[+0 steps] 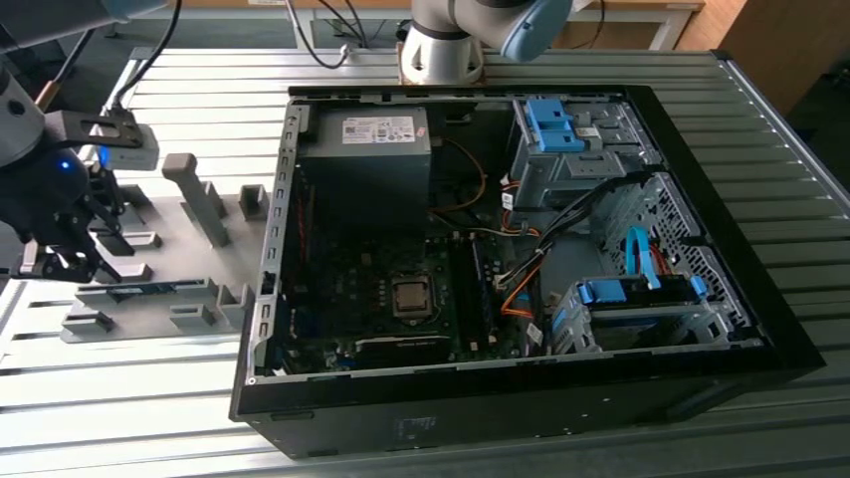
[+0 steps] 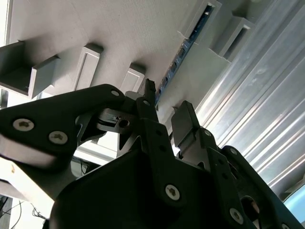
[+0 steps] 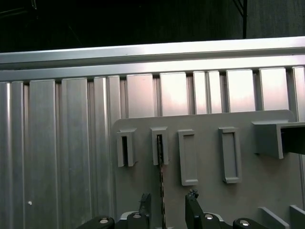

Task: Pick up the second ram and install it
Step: 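Pick up the second ram and move it above second insertion slot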

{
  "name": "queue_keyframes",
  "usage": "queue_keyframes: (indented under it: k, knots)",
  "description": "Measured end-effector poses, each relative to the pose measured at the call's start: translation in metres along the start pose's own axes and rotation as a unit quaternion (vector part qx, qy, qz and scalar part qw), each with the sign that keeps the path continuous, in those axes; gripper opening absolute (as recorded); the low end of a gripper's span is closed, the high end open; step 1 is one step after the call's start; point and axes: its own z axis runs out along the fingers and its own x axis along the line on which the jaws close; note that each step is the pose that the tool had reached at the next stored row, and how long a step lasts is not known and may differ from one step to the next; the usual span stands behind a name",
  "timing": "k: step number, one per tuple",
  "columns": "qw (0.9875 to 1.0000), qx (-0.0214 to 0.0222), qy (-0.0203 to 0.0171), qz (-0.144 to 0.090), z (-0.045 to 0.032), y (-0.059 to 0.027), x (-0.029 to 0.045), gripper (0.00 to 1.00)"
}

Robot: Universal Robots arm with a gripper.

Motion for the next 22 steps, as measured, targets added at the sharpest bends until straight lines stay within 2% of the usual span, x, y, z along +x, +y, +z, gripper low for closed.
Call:
queue_keyframes:
  k: [5,22]
  knots:
    - [1.0000,0.0002,0.0000,0.000,0.0038,-0.0001,0.0001,0.42]
    - [0.9999,0.0008,0.0002,-0.013,0.0295,-0.0005,0.0028,0.42]
